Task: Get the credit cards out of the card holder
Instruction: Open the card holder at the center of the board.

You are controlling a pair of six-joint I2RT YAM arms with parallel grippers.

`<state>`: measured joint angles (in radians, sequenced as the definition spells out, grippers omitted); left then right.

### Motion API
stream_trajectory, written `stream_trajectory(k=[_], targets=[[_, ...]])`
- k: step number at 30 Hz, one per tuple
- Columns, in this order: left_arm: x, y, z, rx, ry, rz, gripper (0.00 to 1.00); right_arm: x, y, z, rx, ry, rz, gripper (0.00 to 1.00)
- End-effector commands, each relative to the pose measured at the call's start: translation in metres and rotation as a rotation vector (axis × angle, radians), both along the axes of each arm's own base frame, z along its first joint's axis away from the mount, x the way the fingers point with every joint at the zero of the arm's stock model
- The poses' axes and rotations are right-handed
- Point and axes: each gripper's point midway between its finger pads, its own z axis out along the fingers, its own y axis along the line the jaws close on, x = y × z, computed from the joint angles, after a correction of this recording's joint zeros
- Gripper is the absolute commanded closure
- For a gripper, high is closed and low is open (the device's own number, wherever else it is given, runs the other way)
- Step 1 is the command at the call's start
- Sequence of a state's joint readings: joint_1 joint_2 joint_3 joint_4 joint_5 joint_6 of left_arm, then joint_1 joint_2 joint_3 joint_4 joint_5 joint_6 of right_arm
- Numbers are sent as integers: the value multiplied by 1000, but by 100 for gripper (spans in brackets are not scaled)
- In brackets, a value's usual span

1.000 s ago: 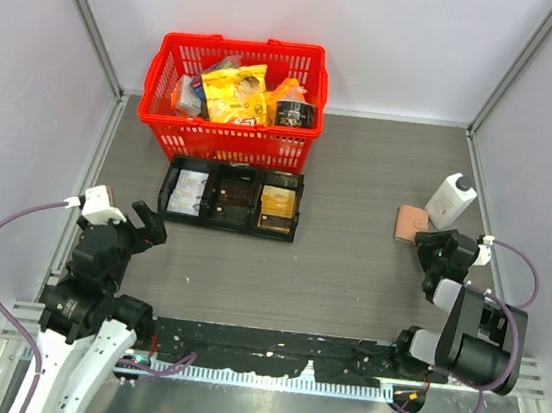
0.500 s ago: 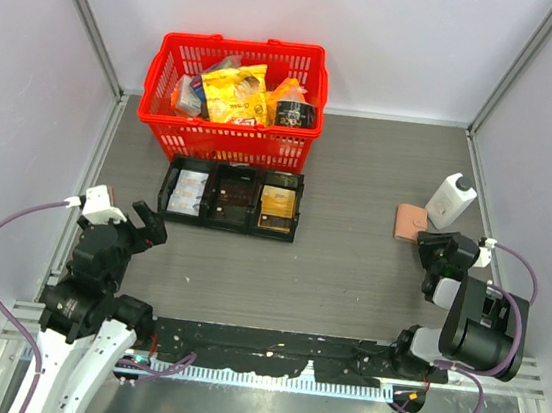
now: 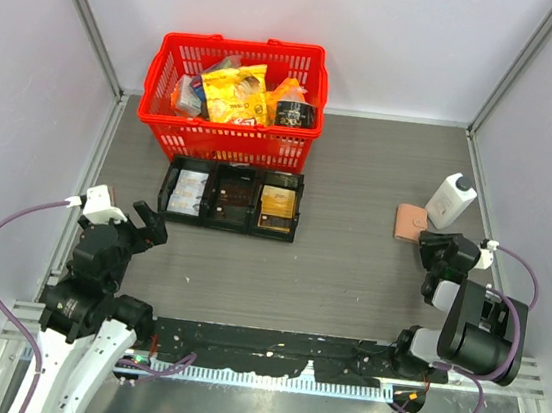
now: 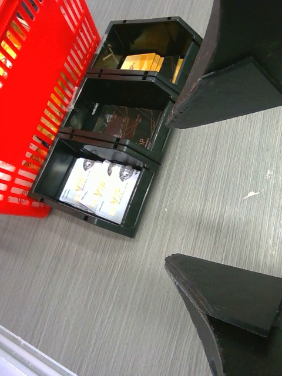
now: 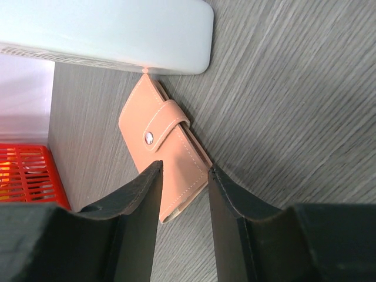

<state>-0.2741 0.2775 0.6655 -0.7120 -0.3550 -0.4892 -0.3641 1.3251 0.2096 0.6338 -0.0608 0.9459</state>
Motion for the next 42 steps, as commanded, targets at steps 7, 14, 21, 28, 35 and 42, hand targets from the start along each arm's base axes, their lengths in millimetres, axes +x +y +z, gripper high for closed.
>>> stream_trajectory(k=[7,14,21,28,35,42], targets=[[3,-2,6,9,-19,-17,8,13,-10,10,-34,-37,-6,58],[3,-2,6,7,-19,-16,8,17,-9,11,-40,-55,9,59],[3,-3,6,7,-16,-19,8,19,-9,15,-60,-65,22,59],[3,-3,5,8,-14,-18,8,23,-5,16,-55,-77,55,60],[3,-3,5,7,-12,-21,8,25,-2,10,-39,-66,66,64],[4,-4,5,6,-12,-24,8,26,-1,13,-40,-83,77,83]])
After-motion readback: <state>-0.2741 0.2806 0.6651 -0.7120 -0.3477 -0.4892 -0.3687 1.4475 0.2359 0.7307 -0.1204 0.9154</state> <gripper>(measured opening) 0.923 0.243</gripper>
